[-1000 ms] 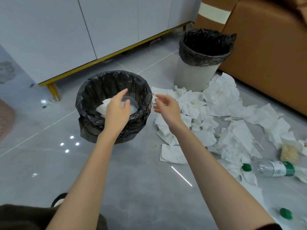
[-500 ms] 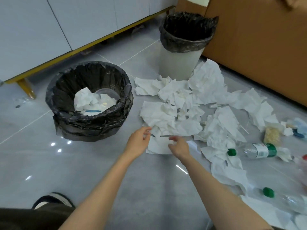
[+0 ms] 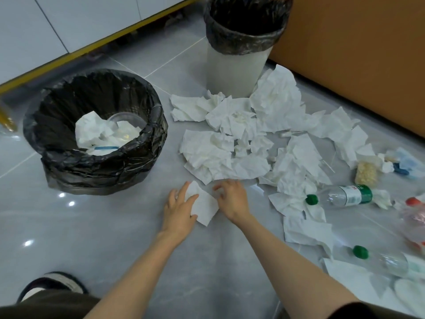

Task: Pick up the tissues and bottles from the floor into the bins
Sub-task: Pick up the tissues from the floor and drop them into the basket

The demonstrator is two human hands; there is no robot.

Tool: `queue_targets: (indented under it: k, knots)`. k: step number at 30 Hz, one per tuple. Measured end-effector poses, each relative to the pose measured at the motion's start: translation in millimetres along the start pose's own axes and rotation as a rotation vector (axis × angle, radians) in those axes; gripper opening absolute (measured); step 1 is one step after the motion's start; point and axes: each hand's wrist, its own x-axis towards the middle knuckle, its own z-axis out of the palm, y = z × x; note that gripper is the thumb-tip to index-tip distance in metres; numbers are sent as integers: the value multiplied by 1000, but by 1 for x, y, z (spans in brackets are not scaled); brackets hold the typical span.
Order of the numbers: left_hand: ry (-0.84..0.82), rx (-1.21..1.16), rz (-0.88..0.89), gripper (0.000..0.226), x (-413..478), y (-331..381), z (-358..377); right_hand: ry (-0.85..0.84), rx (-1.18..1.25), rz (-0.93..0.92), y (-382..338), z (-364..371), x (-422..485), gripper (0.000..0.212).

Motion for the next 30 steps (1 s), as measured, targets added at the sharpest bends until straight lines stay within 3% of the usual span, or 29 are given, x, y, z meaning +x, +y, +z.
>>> queue_targets:
  k: [3, 6, 9, 15, 20, 23, 27, 30]
  knots:
    - [-111, 90, 46, 65, 6, 4, 0, 96, -113, 22, 13, -20, 19, 50]
    - [-157, 166, 65, 70, 10, 3, 5, 20, -210, 155, 27, -35, 30, 72]
    - [-111, 175, 75, 69, 10, 2, 9, -30, -304, 198, 40, -37, 31, 78]
    - [-74, 163, 30, 73, 13, 5, 10, -56, -397, 171, 48, -16, 16, 56]
    - [-41, 107, 38, 48, 7, 0, 15, -41, -354, 174, 51, -10, 13, 26]
    - [-38, 66, 26, 37, 4, -4, 15, -80, -341, 141, 50, -7, 9, 22]
    - [-30, 42, 5, 25, 2, -11, 13, -270, -167, 26, 38, -5, 2, 17]
    - [-8, -33, -26, 29, 0, -18, 10, -368, 136, 68, 25, -9, 0, 17]
